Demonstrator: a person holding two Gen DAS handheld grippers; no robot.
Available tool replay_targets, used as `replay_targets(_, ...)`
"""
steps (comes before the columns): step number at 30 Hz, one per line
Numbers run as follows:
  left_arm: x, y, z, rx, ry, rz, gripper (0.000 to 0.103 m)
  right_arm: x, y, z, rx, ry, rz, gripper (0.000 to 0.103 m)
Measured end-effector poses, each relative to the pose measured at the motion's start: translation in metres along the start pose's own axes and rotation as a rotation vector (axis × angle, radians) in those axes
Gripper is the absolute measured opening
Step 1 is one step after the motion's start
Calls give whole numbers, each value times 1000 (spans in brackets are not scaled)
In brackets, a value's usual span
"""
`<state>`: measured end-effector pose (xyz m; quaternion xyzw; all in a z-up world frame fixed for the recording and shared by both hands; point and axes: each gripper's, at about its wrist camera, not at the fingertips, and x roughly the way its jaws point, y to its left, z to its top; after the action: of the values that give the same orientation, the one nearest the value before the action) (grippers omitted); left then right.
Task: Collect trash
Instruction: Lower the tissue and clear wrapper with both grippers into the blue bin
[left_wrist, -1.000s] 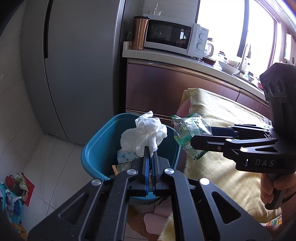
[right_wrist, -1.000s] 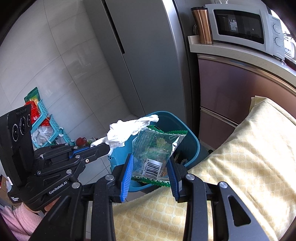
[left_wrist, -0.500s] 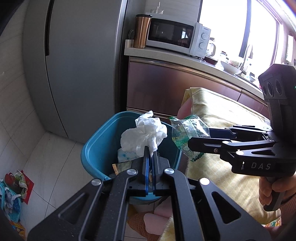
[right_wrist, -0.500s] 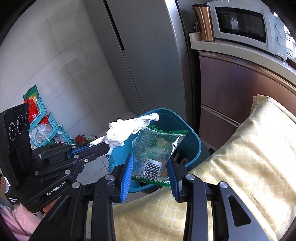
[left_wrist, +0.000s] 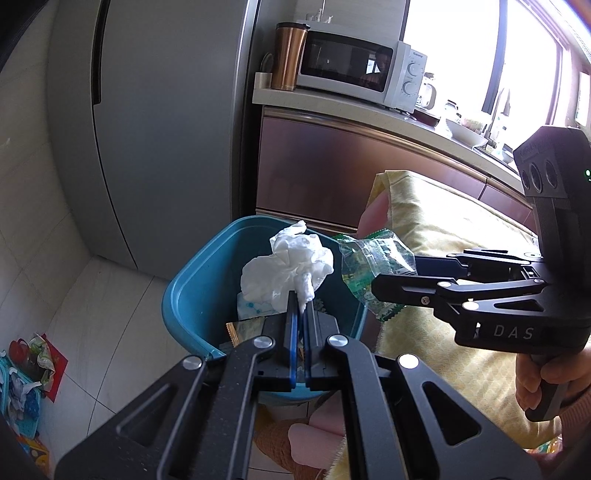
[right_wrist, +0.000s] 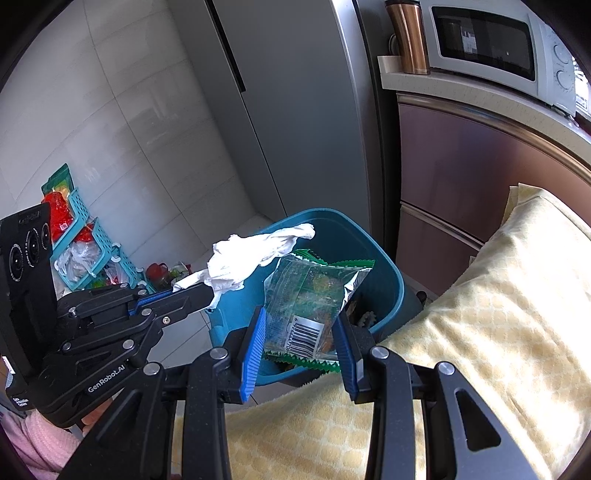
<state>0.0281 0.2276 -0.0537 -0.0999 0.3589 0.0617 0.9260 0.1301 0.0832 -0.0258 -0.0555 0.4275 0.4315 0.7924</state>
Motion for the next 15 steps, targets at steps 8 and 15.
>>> replay_targets(8,5,-1,-1,-4,9,6,3,10,0,0,1,23,-6,34)
replay_targets(15,11,1,-2,-8,16,5,3,16,-1,3,9,40,-13,34)
